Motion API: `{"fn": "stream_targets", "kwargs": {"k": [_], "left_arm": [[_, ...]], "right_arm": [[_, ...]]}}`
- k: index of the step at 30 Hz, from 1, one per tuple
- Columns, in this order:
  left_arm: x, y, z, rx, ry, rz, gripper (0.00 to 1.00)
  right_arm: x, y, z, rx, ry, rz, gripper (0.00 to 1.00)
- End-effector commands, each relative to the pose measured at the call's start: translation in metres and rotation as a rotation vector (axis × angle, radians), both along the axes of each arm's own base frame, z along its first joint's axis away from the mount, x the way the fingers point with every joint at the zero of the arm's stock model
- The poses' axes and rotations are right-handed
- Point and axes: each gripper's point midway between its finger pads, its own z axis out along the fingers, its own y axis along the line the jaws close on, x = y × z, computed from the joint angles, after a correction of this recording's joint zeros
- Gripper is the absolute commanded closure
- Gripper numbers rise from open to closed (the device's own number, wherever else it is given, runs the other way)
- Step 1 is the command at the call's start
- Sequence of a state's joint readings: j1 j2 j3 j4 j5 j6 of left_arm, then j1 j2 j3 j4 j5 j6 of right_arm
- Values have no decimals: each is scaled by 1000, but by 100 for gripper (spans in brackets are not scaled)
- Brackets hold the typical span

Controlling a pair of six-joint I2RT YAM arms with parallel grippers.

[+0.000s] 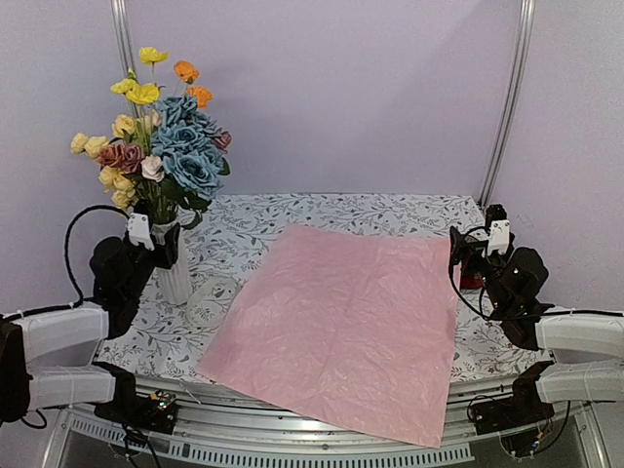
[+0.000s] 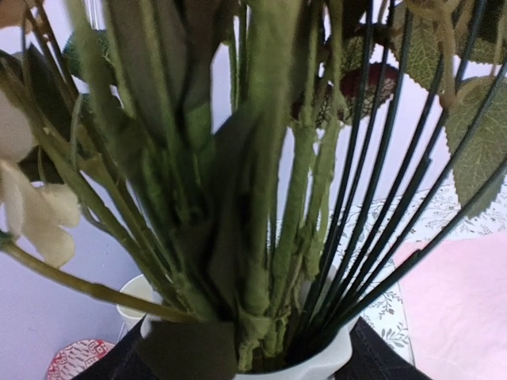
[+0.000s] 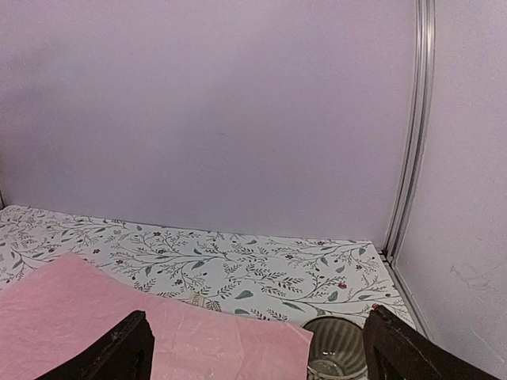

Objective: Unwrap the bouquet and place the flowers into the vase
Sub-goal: Move the vase to the corner of the board.

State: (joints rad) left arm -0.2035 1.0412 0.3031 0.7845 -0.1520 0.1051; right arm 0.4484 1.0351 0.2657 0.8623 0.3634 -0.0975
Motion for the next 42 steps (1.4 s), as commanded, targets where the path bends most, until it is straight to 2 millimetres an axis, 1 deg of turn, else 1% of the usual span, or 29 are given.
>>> {"fn": "stream_targets", "kwargs": {"k": [1, 6, 8, 13, 18, 22, 25, 28, 33, 38, 42], "left_arm": [[-23, 16, 56, -34, -194, 56, 41], [-41, 28, 41, -56, -166, 106, 40], [-45, 30, 34, -59, -147, 112, 40], [-47, 32, 29, -64, -130, 117, 37], [-43, 31, 27, -64, -116, 117, 24], [-38, 30, 23, -61, -89, 119, 10], [-37, 30, 24, -62, -81, 121, 5], [-36, 33, 21, -62, -67, 140, 3], [-37, 45, 14, -58, -45, 210, 2], [-35, 51, 9, -33, -39, 253, 2], [-31, 57, 8, -23, -45, 290, 4]], "right_arm": [[-1, 0, -3, 6, 2, 7, 6], [-1, 1, -2, 10, 0, 15, 6], [-1, 2, -1, 12, -2, 20, 6], [-1, 3, 0, 13, -3, 27, 6], [-3, 2, 1, 13, -5, 25, 6], [-4, 2, 2, 13, -8, 26, 6], [-4, 1, 3, 15, -11, 26, 6], [-4, 2, 4, 15, -12, 27, 6], [-4, 2, 4, 15, -11, 28, 6], [-4, 2, 3, 16, -11, 28, 6], [-4, 2, 3, 16, -10, 30, 6]]}}
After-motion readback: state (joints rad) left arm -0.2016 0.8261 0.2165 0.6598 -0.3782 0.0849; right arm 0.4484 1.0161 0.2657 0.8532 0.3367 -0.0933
